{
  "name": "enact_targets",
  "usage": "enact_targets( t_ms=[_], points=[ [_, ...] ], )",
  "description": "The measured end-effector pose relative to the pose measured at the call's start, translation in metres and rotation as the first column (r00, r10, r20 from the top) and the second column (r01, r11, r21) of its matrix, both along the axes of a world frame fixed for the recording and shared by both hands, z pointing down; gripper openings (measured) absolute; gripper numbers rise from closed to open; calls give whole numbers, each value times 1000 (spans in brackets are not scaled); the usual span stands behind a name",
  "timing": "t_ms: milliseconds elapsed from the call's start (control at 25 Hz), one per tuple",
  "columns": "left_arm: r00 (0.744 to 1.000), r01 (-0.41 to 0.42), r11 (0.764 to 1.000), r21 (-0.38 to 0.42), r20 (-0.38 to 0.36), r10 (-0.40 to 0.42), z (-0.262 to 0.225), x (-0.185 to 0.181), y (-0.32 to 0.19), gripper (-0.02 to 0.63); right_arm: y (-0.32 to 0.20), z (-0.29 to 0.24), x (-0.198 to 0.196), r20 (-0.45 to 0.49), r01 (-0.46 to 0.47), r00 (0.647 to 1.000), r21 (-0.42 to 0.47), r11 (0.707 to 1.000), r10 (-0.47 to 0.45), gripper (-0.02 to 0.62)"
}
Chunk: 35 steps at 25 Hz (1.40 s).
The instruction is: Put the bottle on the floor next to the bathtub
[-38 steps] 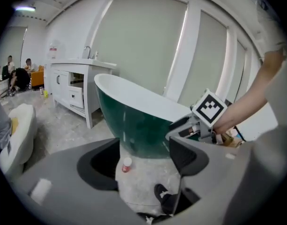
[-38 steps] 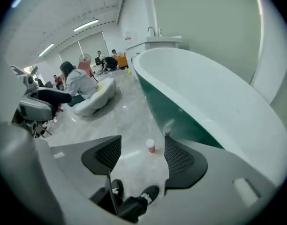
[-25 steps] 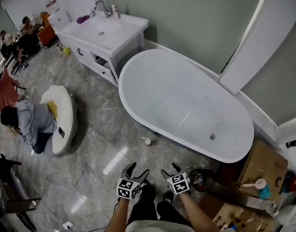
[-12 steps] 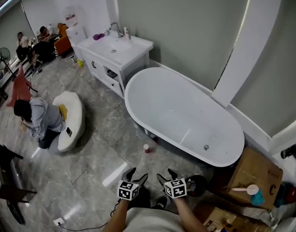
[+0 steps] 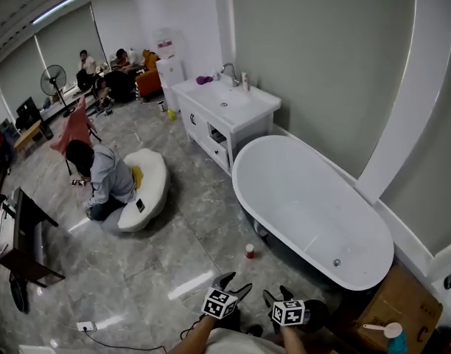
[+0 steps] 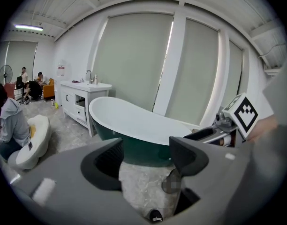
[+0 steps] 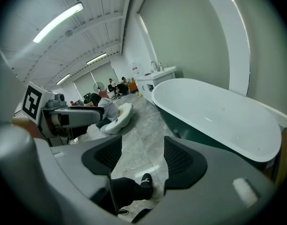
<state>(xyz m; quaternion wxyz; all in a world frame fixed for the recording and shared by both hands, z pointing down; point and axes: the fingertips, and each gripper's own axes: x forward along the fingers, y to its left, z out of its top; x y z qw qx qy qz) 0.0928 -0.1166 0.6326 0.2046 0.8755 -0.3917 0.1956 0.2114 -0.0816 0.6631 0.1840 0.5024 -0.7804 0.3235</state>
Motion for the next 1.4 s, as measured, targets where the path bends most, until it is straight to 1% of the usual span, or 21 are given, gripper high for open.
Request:
enact_targets(
  t_ms=[120, 240, 320, 440, 640, 800, 960, 1200, 1400],
  points=[
    [1000, 7, 1000, 14, -9, -7, -6, 1, 3, 359, 4, -2, 1, 10, -4, 1000, 5, 1000, 4, 282],
    [1000, 16, 1000, 14, -2, -16, -4, -1, 8, 359, 8, -4, 3, 18, -10, 1000, 13, 1000, 10, 282],
    [1000, 28, 1000, 11, -7, -28, -2, -2, 10, 359, 8, -8, 8, 20, -23, 1000, 41, 999, 22, 282],
    [998, 56, 998, 10, -36, -56, -4, -2, 3, 359, 5, -16, 14, 32, -38, 999, 84, 996, 35, 282],
    [995, 81, 996, 27, -52, -79, -7, -8, -3, 359, 10, -15, 7, 38, -8, 999, 73, 997, 5, 282],
    [998, 51, 999, 9, -30, -51, -2, -5, 2, 359, 16, -13, 10, 33, -21, 999, 54, 998, 19, 284],
    [999, 38, 999, 0, 2, -38, 2, -6, 8, 359, 22, -7, 4, 32, 1, 999, 26, 1000, -1, 284],
    [1000, 17, 1000, -6, -10, -17, 0, 6, 8, 359, 24, -10, 14, 29, -29, 999, 31, 999, 28, 284],
    [1000, 11, 1000, -3, -16, -11, 3, 1, 21, 359, 34, -7, 7, 27, -26, 999, 41, 999, 25, 282]
  ],
)
